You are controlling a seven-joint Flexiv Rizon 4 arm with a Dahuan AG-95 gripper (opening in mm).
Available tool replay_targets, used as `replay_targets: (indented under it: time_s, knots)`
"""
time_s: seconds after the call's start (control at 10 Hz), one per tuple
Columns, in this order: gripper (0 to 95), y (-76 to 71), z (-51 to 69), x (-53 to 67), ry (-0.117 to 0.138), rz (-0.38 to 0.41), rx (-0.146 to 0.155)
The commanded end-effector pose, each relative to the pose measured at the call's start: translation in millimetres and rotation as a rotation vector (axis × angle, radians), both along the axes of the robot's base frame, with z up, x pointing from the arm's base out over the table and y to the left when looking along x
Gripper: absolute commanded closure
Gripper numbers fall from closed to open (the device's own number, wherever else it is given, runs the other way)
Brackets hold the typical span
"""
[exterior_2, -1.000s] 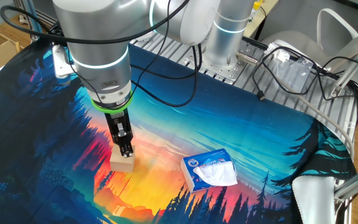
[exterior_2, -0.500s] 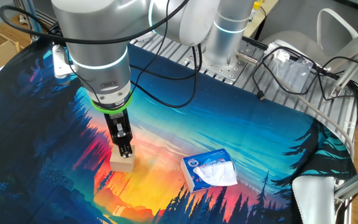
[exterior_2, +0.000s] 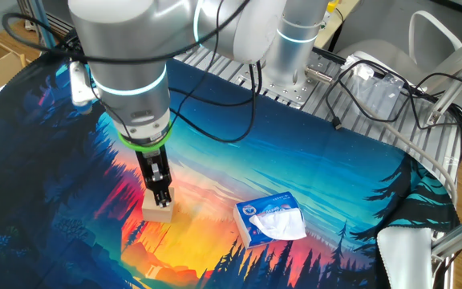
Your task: Pick up one small block
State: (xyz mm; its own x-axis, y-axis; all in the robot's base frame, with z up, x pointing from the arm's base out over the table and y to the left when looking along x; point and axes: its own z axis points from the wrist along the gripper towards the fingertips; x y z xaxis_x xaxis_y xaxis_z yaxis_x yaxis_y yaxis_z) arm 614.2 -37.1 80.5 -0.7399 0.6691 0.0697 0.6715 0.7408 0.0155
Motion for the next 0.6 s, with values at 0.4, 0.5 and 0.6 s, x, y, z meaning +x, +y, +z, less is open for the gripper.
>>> replay_targets:
  time_s: [0.4, 0.5, 0.6]
  knots:
    - [0.0, -0.3, -12.2, 6.1, 0.004, -0.015, 0.001]
    - [0.0, -2.4, -19.5, 9.1, 0.001, -0.014, 0.000]
    - [0.0, -4.8, -26.0, 11.4, -0.004, -0.010, -0.005]
